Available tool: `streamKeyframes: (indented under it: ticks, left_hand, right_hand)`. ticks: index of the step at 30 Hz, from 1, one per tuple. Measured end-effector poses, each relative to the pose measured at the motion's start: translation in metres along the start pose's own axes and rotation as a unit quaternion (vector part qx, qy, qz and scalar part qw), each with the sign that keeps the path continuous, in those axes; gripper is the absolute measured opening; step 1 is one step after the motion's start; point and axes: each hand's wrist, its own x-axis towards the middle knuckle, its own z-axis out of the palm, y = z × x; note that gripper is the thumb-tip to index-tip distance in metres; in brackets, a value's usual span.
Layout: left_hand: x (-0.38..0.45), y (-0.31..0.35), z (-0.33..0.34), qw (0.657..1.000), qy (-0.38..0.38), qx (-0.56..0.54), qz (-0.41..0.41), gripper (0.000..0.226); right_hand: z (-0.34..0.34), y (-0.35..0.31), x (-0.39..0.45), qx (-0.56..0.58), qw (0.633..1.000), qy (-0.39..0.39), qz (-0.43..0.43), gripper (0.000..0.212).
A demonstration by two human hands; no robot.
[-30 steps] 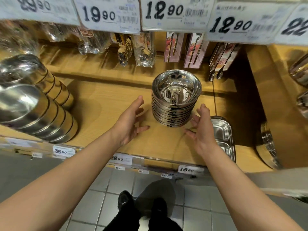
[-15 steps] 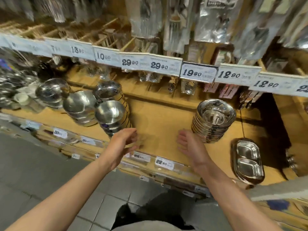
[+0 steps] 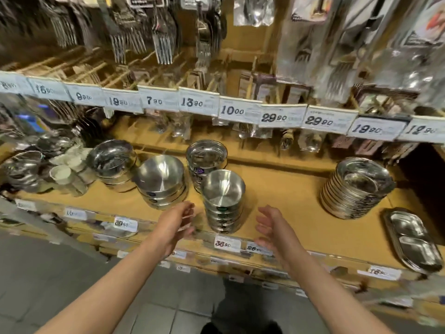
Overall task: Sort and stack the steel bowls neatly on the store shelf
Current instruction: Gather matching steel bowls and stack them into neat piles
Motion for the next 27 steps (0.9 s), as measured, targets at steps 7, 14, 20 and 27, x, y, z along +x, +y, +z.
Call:
streamKeyframes:
  ticks: [7,14,20,27]
  left_hand:
    - [0.036,0.003,0.022,0.995,-0.097,0.026,-0.009,0.057]
    - [0.058,-0.020,0.029,0.988,-0.151,-0.009,0.013,0.058]
    - [0.062,-0.029,0.043,0.990,-0.136,-0.034,0.015,0.056]
    - [0.064,-0.020,0.086,0.985,-0.172,-0.004,0.005,0.059]
  right_hand:
    - [0.013,0.011,0.032,0.013,1.000,-0.011,0.006,0.060]
    - [0.030,0.031,0.072,0.050,0.997,-0.056,-0.004,0.050]
    - [0.031,0.042,0.081,0.052,0.994,-0.063,-0.072,0.031]
    - [-0.010,0.025,0.078,0.063,0.989,-0.063,-0.115,0.027]
